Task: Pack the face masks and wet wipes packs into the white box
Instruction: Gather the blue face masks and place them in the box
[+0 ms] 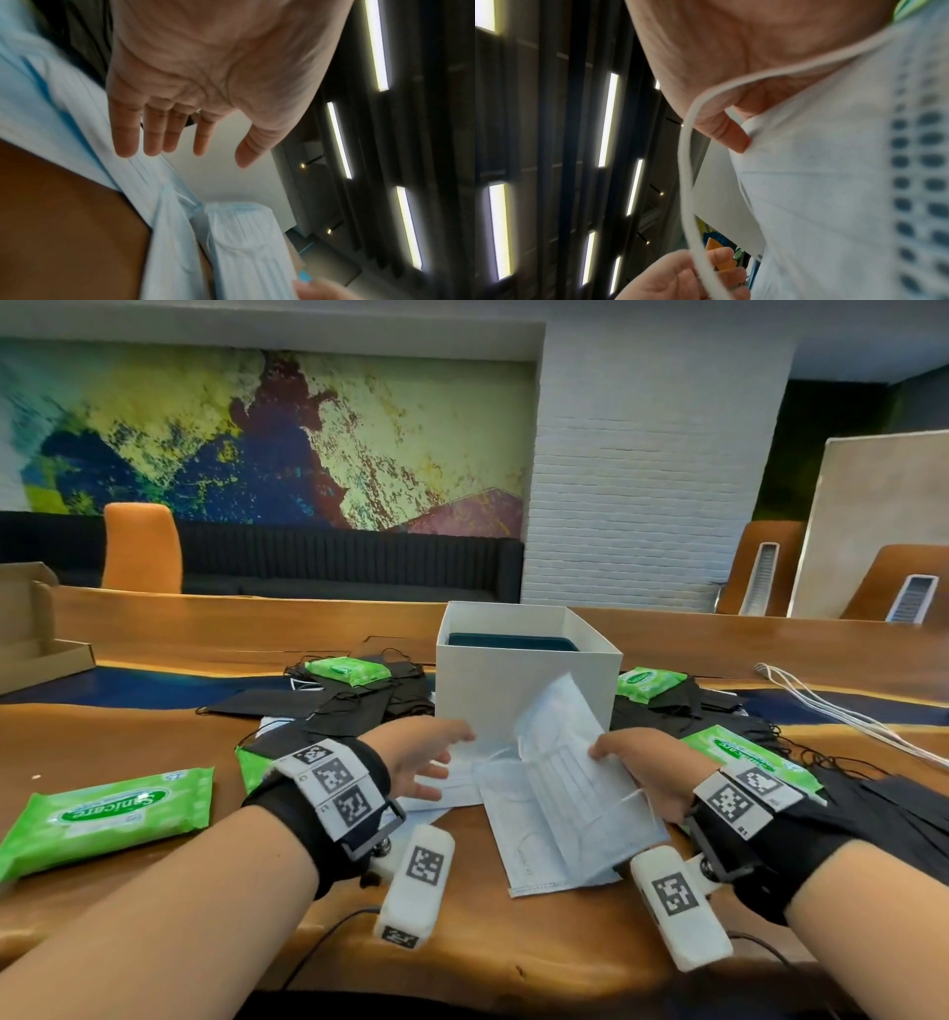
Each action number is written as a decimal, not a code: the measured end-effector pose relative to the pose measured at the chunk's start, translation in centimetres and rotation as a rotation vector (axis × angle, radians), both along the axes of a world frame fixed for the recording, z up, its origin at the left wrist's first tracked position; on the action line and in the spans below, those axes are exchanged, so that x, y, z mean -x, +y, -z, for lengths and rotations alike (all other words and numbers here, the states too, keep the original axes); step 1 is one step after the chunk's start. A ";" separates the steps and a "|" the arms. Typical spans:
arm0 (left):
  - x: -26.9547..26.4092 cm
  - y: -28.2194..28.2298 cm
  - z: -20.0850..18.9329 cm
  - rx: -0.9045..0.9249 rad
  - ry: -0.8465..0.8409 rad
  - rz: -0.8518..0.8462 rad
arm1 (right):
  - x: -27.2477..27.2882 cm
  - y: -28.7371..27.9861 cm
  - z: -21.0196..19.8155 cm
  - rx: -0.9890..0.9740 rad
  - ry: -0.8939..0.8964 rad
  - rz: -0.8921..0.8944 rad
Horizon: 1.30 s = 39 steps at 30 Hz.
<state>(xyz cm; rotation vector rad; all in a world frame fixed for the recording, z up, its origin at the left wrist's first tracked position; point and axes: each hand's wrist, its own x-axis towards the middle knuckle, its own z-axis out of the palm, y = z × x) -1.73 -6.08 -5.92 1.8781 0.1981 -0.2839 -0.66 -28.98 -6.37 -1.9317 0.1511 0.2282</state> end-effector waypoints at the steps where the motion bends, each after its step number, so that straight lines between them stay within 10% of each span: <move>1: -0.2 0.0 0.3 -0.121 -0.020 0.016 | -0.1 0.0 0.3 0.055 0.031 0.016; 6: -0.4 -0.2 0.5 -0.726 -0.107 0.199 | -0.4 0.7 0.9 0.259 0.110 -0.062; 15: -0.5 -1.0 -0.2 -1.099 -0.081 0.381 | -0.6 1.2 0.5 0.752 0.020 -0.283; 29: -0.5 -1.3 0.5 -1.117 -0.134 0.384 | -1.6 3.0 1.3 0.977 -0.029 -0.362; 39: -0.9 -0.5 0.4 -1.052 -0.173 0.325 | -1.1 1.9 1.0 0.734 -0.028 -0.281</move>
